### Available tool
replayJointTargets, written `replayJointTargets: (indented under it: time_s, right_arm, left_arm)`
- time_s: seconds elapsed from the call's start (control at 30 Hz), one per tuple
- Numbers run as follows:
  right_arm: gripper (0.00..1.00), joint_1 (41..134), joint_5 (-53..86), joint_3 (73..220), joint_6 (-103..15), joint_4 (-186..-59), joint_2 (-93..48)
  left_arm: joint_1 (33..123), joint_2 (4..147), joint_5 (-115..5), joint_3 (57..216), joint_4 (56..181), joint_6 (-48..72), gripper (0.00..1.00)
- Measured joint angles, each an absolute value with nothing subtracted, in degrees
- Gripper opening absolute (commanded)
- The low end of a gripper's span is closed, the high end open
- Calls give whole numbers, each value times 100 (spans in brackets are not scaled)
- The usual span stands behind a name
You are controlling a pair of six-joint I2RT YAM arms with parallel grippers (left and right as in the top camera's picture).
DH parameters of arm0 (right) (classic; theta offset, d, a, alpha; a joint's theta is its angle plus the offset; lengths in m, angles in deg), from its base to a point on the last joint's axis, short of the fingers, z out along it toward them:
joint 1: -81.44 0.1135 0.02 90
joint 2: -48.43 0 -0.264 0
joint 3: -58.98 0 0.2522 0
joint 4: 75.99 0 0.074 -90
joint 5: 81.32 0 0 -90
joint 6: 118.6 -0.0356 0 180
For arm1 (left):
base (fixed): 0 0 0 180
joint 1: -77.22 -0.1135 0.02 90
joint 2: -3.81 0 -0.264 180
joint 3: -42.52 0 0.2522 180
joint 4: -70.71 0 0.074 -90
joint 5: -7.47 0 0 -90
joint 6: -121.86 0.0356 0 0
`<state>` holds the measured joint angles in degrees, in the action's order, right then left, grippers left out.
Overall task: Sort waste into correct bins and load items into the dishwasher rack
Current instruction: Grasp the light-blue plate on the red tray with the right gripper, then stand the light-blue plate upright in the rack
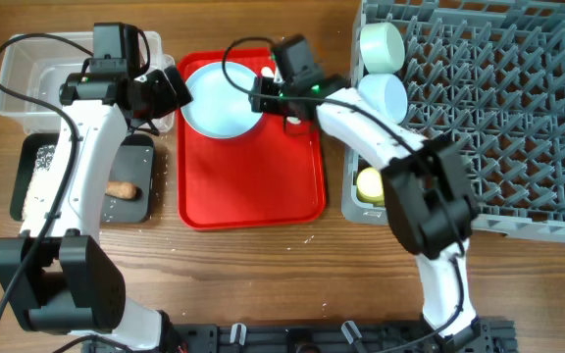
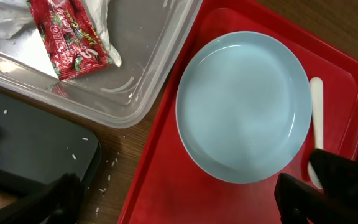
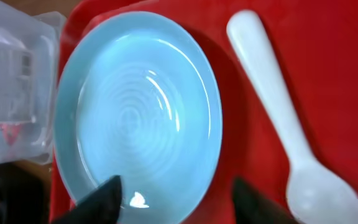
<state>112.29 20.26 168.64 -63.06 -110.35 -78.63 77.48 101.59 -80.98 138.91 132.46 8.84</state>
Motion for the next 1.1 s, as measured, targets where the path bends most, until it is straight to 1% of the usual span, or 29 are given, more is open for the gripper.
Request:
replayJointTargets:
  time_s: [0.13,0.17,0.23,0.27,0.43,0.53,0.6,0.63,0.7,0.73,0.8,0.83,0.87,0.9,0.97,1.03,1.1]
  right_arm:
    - [29,11391,1916,16864,-6656,-10886,-8235]
    - [25,11411,1892,16864,-6739,-10893,-8305]
    - [8,11415,1870,16864,-6809,-10880,-8388]
    - [4,11415,1859,16864,-6848,-10899,-8401]
    - [4,11323,1833,16866,-6933,-10987,-8408]
    - [4,10867,1779,16842,-6584,-11052,-8104]
    - [4,10491,1720,16807,-6221,-11076,-7361]
    - [4,10202,1556,16802,-6083,-11094,-6594]
    - [4,9785,1352,16837,-5930,-11133,-5676]
    - [4,9393,1027,16896,-5858,-11273,-5016]
    - [4,8985,181,16945,-5596,-11802,-4528]
    - [4,8714,-807,16953,-5281,-12239,-4362]
    - [4,8646,-1382,16955,-5078,-12434,-4358]
    - [4,8615,-2346,16942,-4662,-12759,-4414]
    - [4,8624,-3515,16914,-4002,-12840,-4574]
    - [4,8622,-4156,16914,-3443,-12840,-4823]
    - [4,8628,-4435,16905,-3102,-12840,-5144]
  left_arm:
    - [7748,10159,-8098,13891,13246,884,100]
    - [7748,10159,-8101,13891,13246,884,100]
    - [7748,10159,-8101,13891,13246,884,100]
    - [7748,10159,-8101,13891,13248,884,100]
    - [7748,10159,-8098,13891,13248,884,100]
    - [7748,10159,-8098,13891,13248,884,100]
    - [7748,10159,-8101,13891,13248,884,100]
    - [7748,10159,-8098,13891,13248,884,100]
    - [7748,10159,-8098,13891,13248,884,100]
    - [7748,10159,-8101,13891,13248,884,100]
    - [7748,10159,-8098,13891,13248,884,100]
    - [7748,10157,-8101,13891,13246,884,100]
    - [7748,10157,-8098,13891,13250,884,100]
    - [7748,10157,-8098,13891,13248,884,100]
    - [7748,10157,-8098,13891,13248,884,100]
    - [7748,10157,-8098,13891,13246,884,100]
    - [7748,10157,-8098,13891,13246,884,100]
